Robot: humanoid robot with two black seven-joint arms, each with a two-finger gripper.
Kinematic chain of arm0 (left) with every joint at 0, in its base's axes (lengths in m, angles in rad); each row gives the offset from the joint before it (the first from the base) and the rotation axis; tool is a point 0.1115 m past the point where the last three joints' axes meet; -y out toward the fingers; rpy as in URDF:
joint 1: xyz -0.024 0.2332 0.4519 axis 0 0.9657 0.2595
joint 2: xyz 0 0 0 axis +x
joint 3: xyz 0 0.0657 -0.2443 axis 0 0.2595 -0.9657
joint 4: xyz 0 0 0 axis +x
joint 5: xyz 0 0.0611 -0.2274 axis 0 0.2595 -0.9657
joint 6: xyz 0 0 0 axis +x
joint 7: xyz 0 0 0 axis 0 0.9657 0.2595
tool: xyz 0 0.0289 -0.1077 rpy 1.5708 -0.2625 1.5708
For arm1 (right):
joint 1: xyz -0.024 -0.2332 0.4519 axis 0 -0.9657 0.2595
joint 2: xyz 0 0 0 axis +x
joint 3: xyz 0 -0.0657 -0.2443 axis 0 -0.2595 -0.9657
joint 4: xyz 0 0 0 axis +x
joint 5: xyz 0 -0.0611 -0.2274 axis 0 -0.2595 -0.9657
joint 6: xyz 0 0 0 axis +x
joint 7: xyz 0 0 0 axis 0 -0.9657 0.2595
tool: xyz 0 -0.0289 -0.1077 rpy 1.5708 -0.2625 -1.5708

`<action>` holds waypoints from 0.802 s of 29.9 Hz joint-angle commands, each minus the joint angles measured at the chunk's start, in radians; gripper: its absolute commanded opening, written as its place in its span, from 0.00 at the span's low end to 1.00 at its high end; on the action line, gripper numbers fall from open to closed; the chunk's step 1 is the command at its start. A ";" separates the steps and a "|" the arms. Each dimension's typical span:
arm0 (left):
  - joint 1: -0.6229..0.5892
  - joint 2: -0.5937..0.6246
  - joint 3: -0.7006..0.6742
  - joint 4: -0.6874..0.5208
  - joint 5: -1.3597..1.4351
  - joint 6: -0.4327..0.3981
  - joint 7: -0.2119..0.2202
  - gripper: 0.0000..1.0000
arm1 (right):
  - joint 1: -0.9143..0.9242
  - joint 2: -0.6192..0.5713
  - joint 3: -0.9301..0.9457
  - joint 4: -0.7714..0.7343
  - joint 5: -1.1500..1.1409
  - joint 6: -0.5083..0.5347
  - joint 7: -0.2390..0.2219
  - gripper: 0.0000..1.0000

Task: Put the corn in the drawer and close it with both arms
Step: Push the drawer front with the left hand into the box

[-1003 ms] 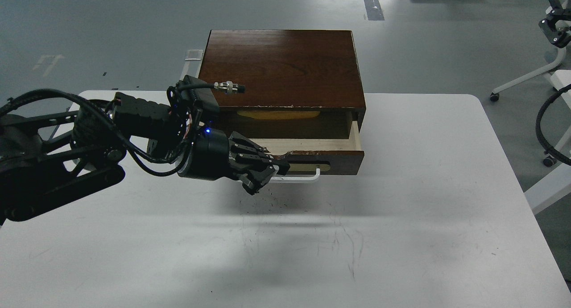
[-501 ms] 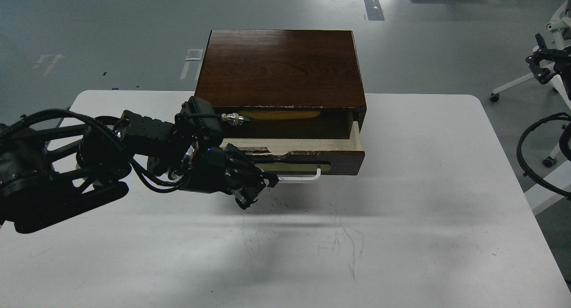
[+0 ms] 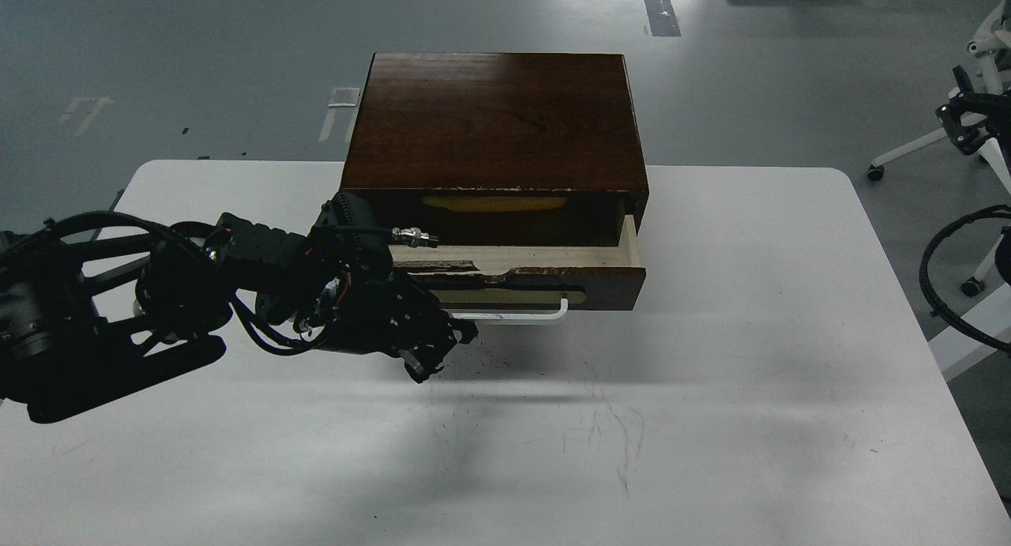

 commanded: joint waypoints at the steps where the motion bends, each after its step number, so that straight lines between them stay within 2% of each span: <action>1: -0.002 0.004 0.000 0.001 0.010 0.000 0.006 0.00 | 0.000 0.001 0.000 -0.002 -0.002 0.000 0.000 1.00; 15: -0.017 -0.007 -0.008 0.076 0.020 0.000 0.006 0.00 | -0.001 -0.007 -0.009 -0.038 -0.003 0.000 -0.002 1.00; 24: -0.025 -0.053 -0.009 0.184 0.017 0.000 0.005 0.00 | -0.003 -0.010 -0.012 -0.042 -0.005 0.000 -0.003 1.00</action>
